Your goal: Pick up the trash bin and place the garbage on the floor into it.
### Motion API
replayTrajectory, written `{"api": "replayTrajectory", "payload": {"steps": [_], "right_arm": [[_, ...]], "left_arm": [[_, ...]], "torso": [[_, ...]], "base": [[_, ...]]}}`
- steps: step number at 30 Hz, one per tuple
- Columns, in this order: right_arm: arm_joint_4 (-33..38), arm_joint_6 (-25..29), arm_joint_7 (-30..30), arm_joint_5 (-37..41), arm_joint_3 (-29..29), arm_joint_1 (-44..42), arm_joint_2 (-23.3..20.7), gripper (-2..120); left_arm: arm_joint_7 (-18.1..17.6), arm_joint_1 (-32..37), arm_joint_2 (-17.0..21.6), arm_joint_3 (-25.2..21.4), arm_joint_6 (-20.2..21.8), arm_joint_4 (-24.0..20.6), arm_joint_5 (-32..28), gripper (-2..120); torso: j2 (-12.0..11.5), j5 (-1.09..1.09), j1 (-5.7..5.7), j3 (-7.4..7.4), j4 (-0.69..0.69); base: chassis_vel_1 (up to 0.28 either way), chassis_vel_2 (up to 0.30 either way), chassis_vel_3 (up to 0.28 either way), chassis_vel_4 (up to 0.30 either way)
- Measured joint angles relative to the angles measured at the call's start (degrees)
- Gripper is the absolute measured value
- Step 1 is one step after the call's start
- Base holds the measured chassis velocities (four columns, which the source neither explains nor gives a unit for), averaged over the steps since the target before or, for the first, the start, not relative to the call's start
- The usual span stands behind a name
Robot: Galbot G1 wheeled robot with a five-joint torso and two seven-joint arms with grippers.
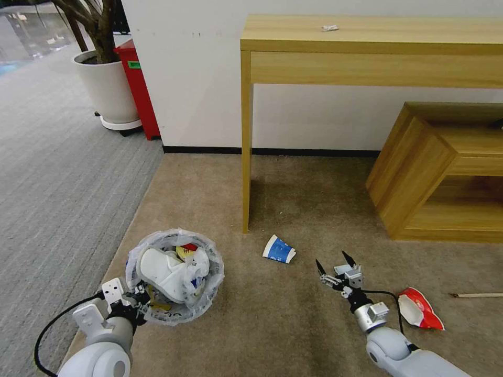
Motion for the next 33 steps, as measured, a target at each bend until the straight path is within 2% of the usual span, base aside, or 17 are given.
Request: {"api": "replayTrajectory", "payload": {"steps": [2,3,6,8,17,26,33], "right_arm": [[-1.4,1.8,-6.1,4.6,-1.2,0.5,-0.8,99],[-1.4,1.8,-6.1,4.6,-1.2,0.5,-0.8,99],[-1.9,2.8,-11.7,9.9,-3.5,1.5,-1.7,90],[-2.1,3.0,-12.2,11.3,-4.2,2.0,-1.7,90],[-4.3,0.4,-9.3,16.8,-7.6,5.4,-0.2,99],[-7.5,-0.6,-6.5,15.6,-9.3,7.1,1.5,100],[-7.5,0.2,-7.3,12.1,-6.7,6.4,1.8,100]], "left_arm": [[0.0,-1.0,0.0,0.3,0.0,0.9,-0.2,0],[0.0,-1.0,0.0,0.3,0.0,0.9,-0.2,0],[0.0,-1.5,-0.3,0.7,0.0,1.6,-0.5,0],[0.0,-1.5,-0.5,0.8,-0.1,1.7,-0.5,0],[0.7,0.2,-0.8,0.4,-0.6,1.2,-0.2,0],[0.7,0.1,-0.8,0.4,-0.6,1.2,-0.2,0],[0.7,0.0,-0.9,0.5,-0.6,1.3,-0.3,0]], "torso": [[0.0,0.0,0.0,0.0,0.0],[0.0,0.0,0.0,0.0,0.0],[0.0,-0.01,0.0,0.0,0.0],[0.0,0.0,0.0,0.0,0.0],[0.0,0.0,0.0,0.0,0.01],[0.0,0.0,0.0,0.0,0.0],[0.0,-0.01,0.0,0.0,0.0]], "base": [[0.0,0.0,0.0,0.0],[0.0,0.0,0.0,0.0],[0.0,0.0,0.0,0.0],[0.0,0.0,0.0,0.0],[0.0,0.0,0.0,0.0],[0.0,0.0,0.0,0.0],[0.0,0.0,0.0,0.0]]}}
